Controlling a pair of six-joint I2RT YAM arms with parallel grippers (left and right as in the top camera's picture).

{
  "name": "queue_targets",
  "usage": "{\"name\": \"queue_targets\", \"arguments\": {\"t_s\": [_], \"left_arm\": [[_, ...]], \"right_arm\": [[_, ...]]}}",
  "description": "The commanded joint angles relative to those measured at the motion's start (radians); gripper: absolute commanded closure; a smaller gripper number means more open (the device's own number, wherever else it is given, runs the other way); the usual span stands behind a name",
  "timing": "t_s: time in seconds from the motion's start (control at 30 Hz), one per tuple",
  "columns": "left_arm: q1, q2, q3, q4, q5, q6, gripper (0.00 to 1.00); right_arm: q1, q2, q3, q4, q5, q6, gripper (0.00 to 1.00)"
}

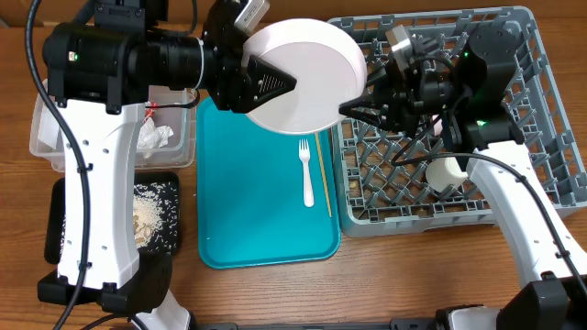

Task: Sort waste into correct bins and load items into the dishwasher
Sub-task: 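Close the right gripper on the plate rim beside the left gripper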

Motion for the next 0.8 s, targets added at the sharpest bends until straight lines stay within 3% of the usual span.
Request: {"name": "queue_targets", "arguments": {"t_s": [0.0, 0.4, 0.7, 0.77], "left_arm": [[-0.012, 0.003, -0.002, -0.003, -0.015, -0.008, 0.38], [-0.012, 0.003, -0.002, 0.015, -0.037, -0.007, 0.38], [-0.013, 0.032, -0.003, 0.133, -0.116, -0.007, 0.32], [-0.013, 0.045, -0.003, 0.165, -0.129, -0.007, 0.27]], "right_arm": [[-0.004, -0.012, 0.016, -0.023, 0.156, 0.013, 0.96], [-0.004, -0.012, 0.016, -0.167, 0.683, 0.069, 0.96], [-0.002, -0.012, 0.016, -0.169, 0.56, 0.068, 0.96], [-0.002, -0.012, 0.016, -0.169, 0.517, 0.068, 0.96]]}}
